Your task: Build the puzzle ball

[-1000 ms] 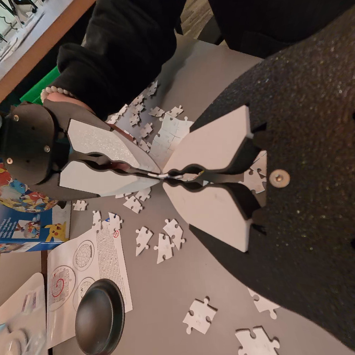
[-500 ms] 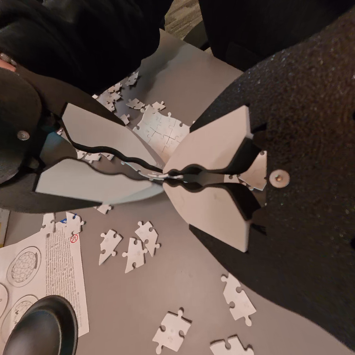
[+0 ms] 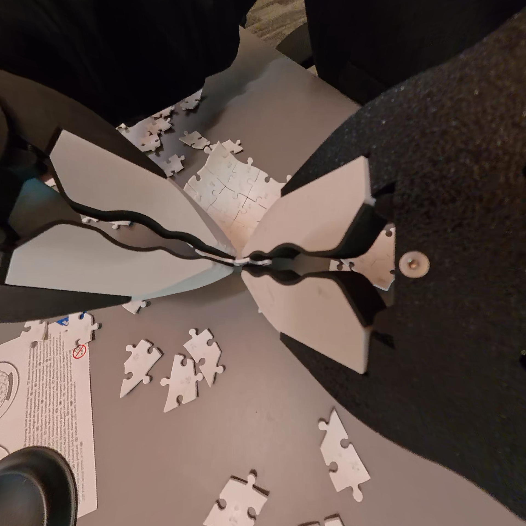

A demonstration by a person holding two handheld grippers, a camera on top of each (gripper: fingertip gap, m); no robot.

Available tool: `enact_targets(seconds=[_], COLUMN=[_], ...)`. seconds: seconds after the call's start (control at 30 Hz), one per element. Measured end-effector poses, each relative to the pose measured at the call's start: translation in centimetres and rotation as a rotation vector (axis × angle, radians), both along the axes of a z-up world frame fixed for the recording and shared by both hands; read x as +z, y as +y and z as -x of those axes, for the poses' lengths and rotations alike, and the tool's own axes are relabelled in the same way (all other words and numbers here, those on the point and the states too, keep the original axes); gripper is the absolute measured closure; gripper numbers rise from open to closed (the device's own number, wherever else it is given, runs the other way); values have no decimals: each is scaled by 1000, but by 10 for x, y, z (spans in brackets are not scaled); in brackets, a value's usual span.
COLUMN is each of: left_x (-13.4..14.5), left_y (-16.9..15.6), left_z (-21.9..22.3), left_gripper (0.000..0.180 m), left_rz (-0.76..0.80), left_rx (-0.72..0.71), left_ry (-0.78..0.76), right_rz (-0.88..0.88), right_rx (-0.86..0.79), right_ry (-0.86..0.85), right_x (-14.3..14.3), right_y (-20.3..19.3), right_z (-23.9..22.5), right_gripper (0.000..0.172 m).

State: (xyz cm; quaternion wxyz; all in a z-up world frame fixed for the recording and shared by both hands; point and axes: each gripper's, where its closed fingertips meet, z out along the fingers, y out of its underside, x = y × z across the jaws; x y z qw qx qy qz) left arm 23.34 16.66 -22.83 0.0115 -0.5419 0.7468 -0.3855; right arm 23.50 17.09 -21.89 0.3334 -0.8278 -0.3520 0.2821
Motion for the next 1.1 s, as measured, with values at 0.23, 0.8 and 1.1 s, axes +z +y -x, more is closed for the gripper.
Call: enact_targets(seconds=[0.23, 0.8, 1.1], left_x=[5, 3, -11], left_y=[-1, 2, -4], left_z=[1, 3, 25], left_gripper=[169, 178, 147], left_rz=[54, 4, 1], left_rx=[39, 101, 155], left_ry=[-28, -28, 76], right_rz=[-25, 4, -47], right_rx=[36, 96, 110], right_ry=[-8, -5, 30], right_x=[-6, -7, -7], right_y=[-4, -1, -2], right_z=[-1, 5, 5], right_gripper=[170, 169, 170])
